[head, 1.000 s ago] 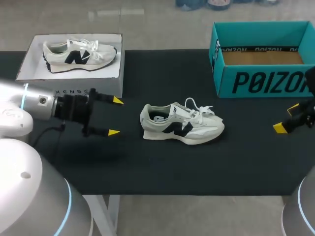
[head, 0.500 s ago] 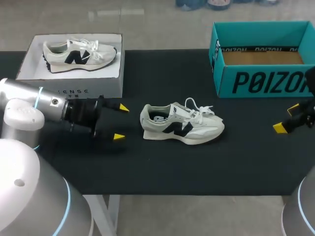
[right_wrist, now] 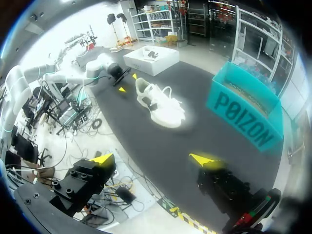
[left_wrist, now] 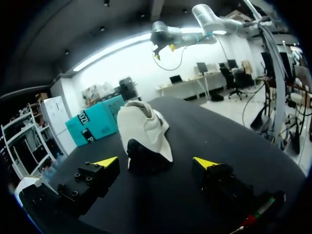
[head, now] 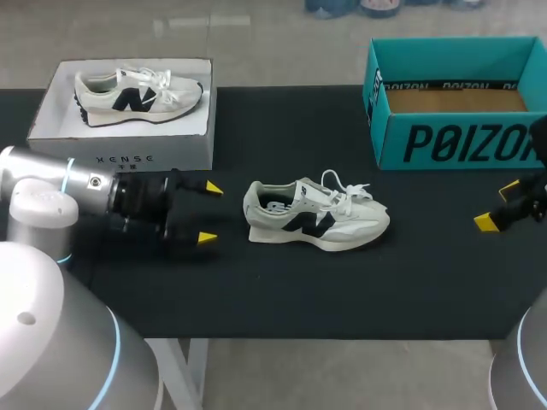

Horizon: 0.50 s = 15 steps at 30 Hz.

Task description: Take the shoe out of the shoebox, open the shoe tongue, remove and reinsert the insole, then place the shoe into the shoebox

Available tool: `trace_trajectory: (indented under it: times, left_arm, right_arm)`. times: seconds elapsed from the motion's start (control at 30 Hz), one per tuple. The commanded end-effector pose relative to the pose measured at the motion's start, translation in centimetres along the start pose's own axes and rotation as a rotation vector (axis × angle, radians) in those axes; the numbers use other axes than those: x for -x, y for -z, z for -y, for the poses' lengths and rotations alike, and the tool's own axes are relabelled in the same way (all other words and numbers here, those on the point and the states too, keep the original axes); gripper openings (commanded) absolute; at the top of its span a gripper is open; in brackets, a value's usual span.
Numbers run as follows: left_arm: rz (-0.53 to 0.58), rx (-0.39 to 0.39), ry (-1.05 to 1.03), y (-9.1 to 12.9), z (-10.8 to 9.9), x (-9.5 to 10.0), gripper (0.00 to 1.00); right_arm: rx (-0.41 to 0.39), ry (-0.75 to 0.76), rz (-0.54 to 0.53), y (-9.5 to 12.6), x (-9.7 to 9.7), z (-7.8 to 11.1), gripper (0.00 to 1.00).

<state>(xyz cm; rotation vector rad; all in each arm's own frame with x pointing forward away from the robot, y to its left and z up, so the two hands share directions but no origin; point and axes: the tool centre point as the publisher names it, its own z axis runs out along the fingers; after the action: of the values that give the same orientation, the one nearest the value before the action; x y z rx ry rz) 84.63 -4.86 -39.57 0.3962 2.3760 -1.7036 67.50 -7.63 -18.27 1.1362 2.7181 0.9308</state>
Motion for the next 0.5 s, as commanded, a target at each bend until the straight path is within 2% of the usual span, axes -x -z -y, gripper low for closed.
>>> trace_trajectory:
  times: [0.03,0.5]
  left_arm:
    - [0.006,-0.003,0.004,-0.13,-0.25,-0.37,1.0]
    - [0.01,-0.022,0.012,-0.95,-0.46,-0.56,1.0]
  right_arm:
    - [0.005,-0.001,0.007,0.08,-0.34,0.39,1.0]
    - [0.005,-0.001,0.007,0.08,-0.34,0.39,1.0]
